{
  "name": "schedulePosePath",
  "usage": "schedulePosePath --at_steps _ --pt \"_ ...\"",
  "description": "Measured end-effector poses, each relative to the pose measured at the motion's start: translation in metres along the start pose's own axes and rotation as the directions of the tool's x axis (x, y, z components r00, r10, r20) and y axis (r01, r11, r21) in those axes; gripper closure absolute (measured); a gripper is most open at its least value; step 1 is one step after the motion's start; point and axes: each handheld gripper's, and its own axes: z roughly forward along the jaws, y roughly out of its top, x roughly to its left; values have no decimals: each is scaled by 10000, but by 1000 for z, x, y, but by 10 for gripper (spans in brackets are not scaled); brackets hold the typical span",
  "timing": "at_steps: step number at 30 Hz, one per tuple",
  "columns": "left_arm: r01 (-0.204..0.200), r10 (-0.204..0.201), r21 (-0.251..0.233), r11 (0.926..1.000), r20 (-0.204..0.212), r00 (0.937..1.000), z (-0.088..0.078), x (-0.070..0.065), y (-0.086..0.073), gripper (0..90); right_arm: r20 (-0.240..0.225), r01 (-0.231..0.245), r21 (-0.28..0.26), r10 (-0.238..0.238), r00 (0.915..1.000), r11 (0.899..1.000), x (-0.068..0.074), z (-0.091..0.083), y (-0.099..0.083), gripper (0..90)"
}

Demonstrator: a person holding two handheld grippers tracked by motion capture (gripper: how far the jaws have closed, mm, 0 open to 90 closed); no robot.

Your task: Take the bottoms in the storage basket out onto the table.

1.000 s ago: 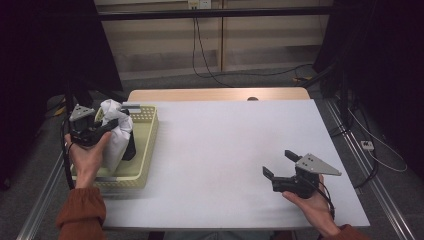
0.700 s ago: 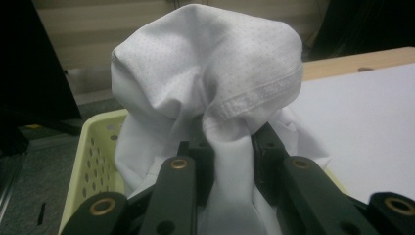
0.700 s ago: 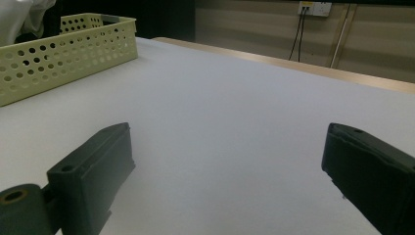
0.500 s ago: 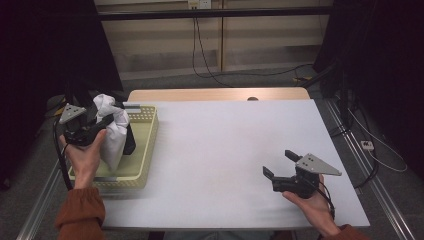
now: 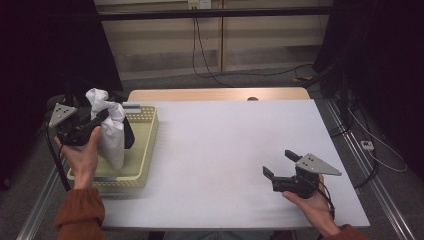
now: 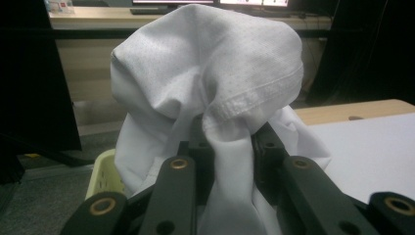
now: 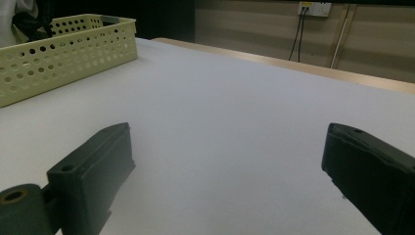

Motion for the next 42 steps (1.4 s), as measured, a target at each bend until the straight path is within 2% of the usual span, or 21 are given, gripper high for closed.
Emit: schedulePosePath --at_steps 8,14,21,27,29,31,35,42 --pt "-125 127 -525 9985 39 9999 -6 -3 4 756 46 -8 -36 9 10000 10000 -1 -1 0 50" --pt "-258 256 -994 9947 -39 9997 -11 -7 8 754 34 3 -11 -3 10000 10000 -1 -1 0 50" --pt "-153 144 -1304 9913 -80 9999 -16 -11 14 754 28 9 -7 -9 10000 10000 -1 -1 0 50" --pt "-309 290 -1507 9881 -148 9995 -20 -16 20 753 32 0 -8 0 10000 10000 -1 0 0 49" --pt "-300 289 -1677 9854 -91 9995 -22 -19 22 753 29 -20 -14 20 10000 10000 -1 0 0 49" --pt "-508 506 -1792 9825 -56 9987 -24 -23 25 753 29 -4 -5 4 10000 10000 -1 0 0 49" --pt "-547 554 -1999 9783 -22 9985 -27 -27 29 753 34 -24 -18 24 10000 10000 -1 -1 0 49" --pt "-403 438 -2127 9763 120 9990 -31 -29 33 752 21 8 -9 -8 10000 10000 -1 -1 0 49"
